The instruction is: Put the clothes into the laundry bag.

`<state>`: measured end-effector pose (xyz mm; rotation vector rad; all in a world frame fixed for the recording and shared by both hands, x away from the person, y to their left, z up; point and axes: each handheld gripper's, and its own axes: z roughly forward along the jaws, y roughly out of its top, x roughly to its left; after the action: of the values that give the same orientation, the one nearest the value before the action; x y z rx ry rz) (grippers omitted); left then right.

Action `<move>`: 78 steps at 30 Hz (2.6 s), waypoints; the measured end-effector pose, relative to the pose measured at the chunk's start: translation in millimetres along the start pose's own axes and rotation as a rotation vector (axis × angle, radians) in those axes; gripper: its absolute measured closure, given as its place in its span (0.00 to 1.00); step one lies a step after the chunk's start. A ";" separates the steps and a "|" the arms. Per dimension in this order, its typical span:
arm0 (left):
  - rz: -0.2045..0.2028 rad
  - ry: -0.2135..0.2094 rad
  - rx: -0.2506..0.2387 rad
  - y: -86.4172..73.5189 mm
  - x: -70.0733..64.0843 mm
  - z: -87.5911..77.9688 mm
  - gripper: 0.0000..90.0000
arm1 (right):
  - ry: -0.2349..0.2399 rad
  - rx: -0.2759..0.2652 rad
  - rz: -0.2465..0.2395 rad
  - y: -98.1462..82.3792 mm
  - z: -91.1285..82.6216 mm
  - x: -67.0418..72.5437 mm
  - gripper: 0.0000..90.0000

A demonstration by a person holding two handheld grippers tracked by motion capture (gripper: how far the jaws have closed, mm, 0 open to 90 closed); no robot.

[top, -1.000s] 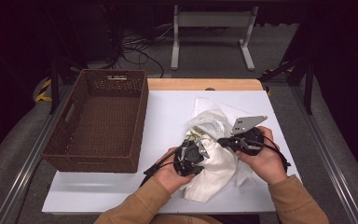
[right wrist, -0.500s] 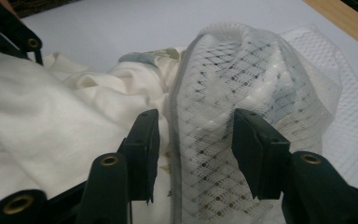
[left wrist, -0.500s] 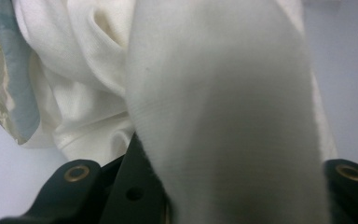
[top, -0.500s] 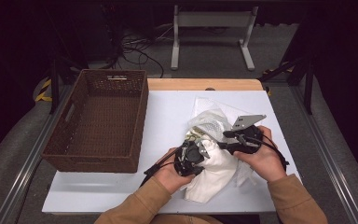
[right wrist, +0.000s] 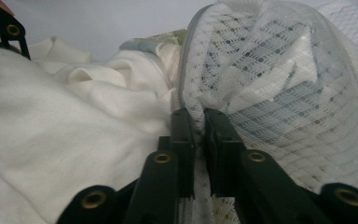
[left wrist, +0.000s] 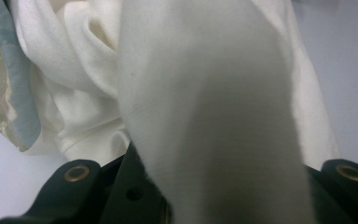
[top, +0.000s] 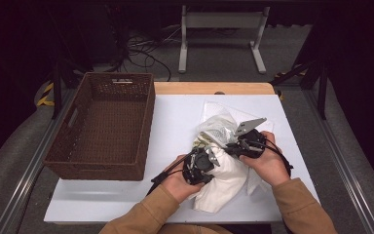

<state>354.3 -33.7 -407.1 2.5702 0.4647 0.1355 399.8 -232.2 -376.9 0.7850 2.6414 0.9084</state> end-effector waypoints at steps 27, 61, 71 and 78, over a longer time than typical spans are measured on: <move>0.015 0.009 -0.093 31.9 -11.5 1.3 0.87 | 0.040 -0.129 -0.067 2.0 -54.2 30.2 0.99; -0.144 0.074 -0.185 41.3 16.2 18.4 0.87 | 0.070 -0.147 -0.010 -37.0 -66.8 30.9 0.89; -0.140 0.066 -0.200 41.1 16.6 18.0 0.87 | -0.039 -0.197 0.090 -68.0 -87.4 17.0 0.70; -0.140 0.058 -0.204 41.4 17.2 18.0 0.87 | -0.117 -0.164 0.227 -103.7 -85.4 10.1 0.56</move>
<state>386.1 -69.6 -401.3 2.3318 0.6173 0.1971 316.0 -337.7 -375.8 1.0764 2.3759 1.0835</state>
